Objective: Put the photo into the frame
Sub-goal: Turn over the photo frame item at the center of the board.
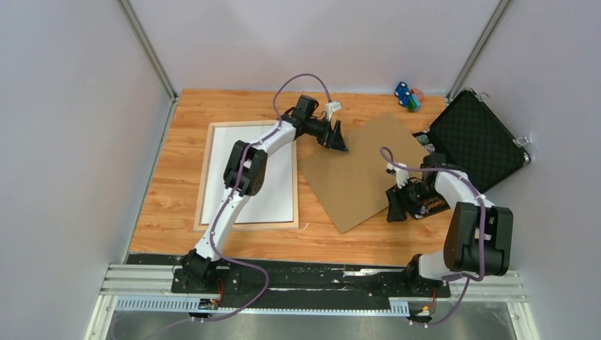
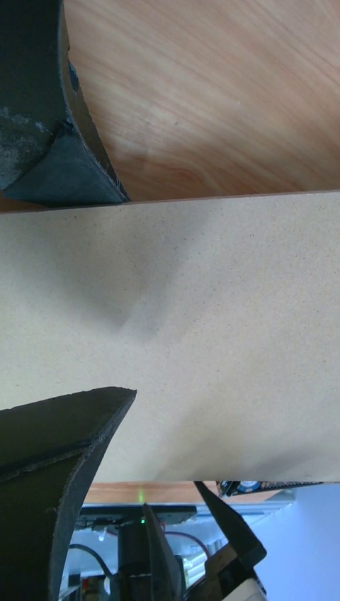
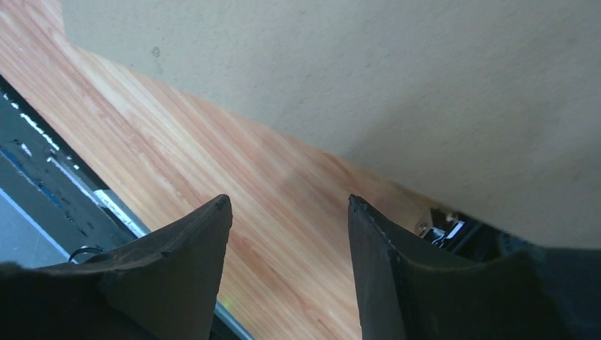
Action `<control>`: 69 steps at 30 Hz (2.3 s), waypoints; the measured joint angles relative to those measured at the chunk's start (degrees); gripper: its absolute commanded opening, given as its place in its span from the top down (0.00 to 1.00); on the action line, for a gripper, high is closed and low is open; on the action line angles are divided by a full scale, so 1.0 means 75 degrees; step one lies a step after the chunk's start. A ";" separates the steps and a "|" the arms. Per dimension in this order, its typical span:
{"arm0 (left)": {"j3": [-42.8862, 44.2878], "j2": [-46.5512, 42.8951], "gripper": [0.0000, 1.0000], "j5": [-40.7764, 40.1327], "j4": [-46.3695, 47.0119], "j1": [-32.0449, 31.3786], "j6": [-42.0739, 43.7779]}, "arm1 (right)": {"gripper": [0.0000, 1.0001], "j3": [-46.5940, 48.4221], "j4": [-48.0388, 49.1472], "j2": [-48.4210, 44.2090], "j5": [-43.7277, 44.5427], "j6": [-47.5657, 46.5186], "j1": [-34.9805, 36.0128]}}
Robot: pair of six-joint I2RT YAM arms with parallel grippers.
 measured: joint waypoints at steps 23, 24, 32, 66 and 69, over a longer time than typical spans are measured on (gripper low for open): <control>-0.0565 0.0052 0.67 0.0455 0.0493 0.0122 -0.0743 | 0.45 -0.0029 0.0781 0.0169 -0.0023 0.0857 -0.0583; -0.0565 0.0050 0.71 0.0487 0.0475 0.0128 -0.0799 | 0.45 -0.0029 0.0778 0.0143 -0.0020 0.0883 -0.0615; -0.0813 -0.0251 1.00 0.1189 0.0481 0.0274 -0.1807 | 0.45 -0.0029 0.0731 0.0073 -0.0038 0.0976 -0.0778; -0.3952 -0.4765 1.00 0.0085 -0.1134 0.1932 -0.1250 | 0.33 0.2439 0.0883 -0.0128 -0.0825 0.3162 -0.0032; -0.4170 -0.5292 1.00 -0.0315 -0.1396 0.1958 -0.1116 | 0.34 0.2830 0.1134 -0.0038 -0.0880 0.3853 0.0286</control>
